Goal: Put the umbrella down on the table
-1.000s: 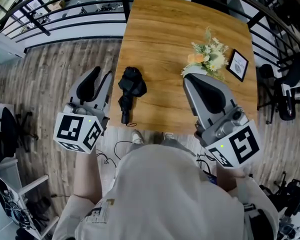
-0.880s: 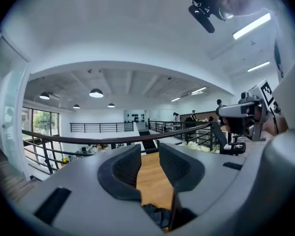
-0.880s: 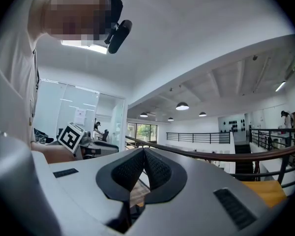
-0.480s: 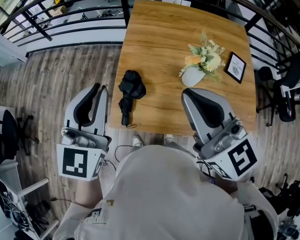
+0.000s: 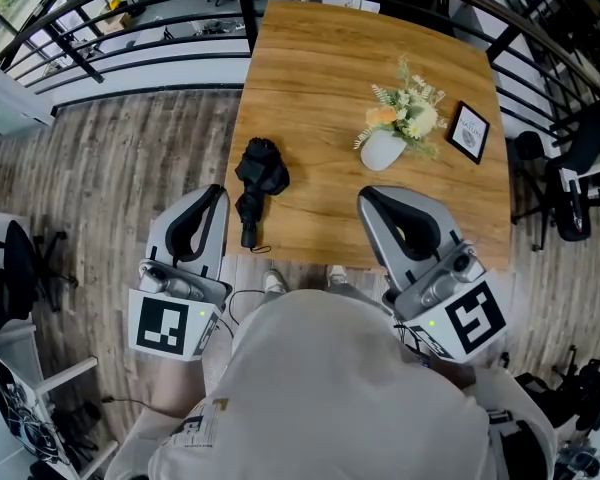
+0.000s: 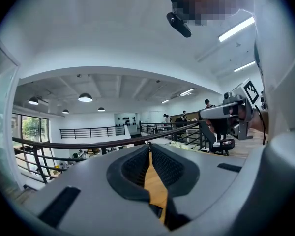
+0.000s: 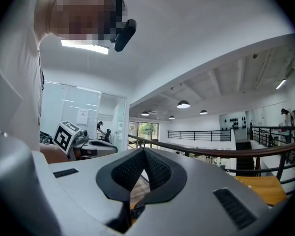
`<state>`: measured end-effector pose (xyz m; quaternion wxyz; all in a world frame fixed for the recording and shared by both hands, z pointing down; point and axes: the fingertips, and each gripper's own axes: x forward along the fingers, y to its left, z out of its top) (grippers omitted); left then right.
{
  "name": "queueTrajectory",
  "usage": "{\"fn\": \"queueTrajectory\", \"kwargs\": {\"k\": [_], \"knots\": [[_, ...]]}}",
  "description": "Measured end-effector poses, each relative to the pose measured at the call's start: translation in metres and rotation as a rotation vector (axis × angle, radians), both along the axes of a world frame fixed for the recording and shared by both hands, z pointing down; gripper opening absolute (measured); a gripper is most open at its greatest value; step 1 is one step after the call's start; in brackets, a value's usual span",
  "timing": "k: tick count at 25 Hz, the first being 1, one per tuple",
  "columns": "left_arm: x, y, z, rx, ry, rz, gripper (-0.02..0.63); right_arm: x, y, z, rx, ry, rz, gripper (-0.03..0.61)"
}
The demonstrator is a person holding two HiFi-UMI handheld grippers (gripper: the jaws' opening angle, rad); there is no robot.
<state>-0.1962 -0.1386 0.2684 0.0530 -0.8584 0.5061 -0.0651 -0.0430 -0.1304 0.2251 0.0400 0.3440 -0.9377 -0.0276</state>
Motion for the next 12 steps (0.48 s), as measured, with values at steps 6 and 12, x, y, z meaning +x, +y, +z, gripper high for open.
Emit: {"fn": "queueTrajectory", "kwargs": {"k": [6, 12], "knots": [[0.0023, 0.0016, -0.0017, -0.003, 0.0, -0.001, 0.031, 0.0037, 0.0002, 0.0011, 0.003, 0.006, 0.009, 0.028], [-0.002, 0.001, 0.0032, -0.021, -0.007, -0.019, 0.029, 0.0043, -0.0004, 0.0026, -0.003, 0.011, 0.009, 0.028]]}}
